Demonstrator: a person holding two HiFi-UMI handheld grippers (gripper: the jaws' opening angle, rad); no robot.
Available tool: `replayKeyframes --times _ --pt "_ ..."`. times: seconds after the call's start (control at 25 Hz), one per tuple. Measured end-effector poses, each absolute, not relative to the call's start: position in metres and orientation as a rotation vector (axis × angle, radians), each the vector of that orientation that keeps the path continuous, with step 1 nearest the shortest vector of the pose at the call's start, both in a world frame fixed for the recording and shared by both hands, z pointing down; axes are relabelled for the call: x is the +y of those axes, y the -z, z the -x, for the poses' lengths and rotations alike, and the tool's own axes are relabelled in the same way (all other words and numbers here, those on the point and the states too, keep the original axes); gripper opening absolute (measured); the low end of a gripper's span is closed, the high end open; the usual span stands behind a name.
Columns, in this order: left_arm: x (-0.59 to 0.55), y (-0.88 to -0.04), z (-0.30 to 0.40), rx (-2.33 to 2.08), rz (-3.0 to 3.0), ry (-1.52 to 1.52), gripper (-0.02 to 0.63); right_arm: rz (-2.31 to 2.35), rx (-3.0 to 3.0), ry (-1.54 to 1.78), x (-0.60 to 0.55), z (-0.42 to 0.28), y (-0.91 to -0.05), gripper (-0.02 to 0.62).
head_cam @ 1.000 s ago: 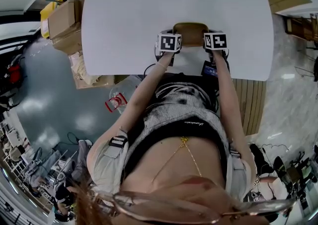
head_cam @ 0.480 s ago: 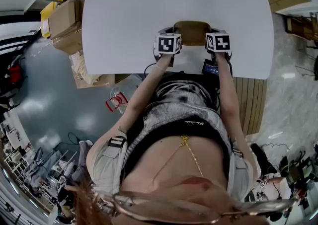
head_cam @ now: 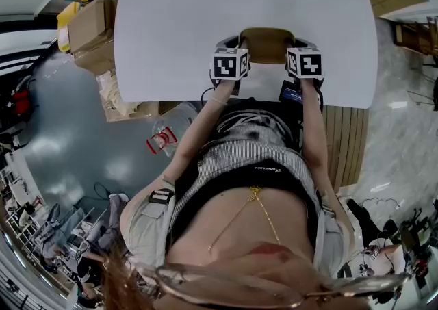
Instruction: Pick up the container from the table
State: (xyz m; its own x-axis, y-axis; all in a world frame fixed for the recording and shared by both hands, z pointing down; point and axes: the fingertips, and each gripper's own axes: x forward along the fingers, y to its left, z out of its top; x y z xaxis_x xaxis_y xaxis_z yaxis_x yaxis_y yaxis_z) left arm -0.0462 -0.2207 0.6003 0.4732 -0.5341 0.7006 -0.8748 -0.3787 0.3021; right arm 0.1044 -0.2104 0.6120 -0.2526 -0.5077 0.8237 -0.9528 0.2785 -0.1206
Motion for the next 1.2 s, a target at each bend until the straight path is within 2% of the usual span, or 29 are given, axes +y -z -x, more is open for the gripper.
replayKeyframes --times 1.2 --pt "-0.218 -0.491 0.045 -1.249 -2.274 -0.477 0.034 -1.468 -2.017 -0.641 -0.206 -0.103 -0.504 0.06"
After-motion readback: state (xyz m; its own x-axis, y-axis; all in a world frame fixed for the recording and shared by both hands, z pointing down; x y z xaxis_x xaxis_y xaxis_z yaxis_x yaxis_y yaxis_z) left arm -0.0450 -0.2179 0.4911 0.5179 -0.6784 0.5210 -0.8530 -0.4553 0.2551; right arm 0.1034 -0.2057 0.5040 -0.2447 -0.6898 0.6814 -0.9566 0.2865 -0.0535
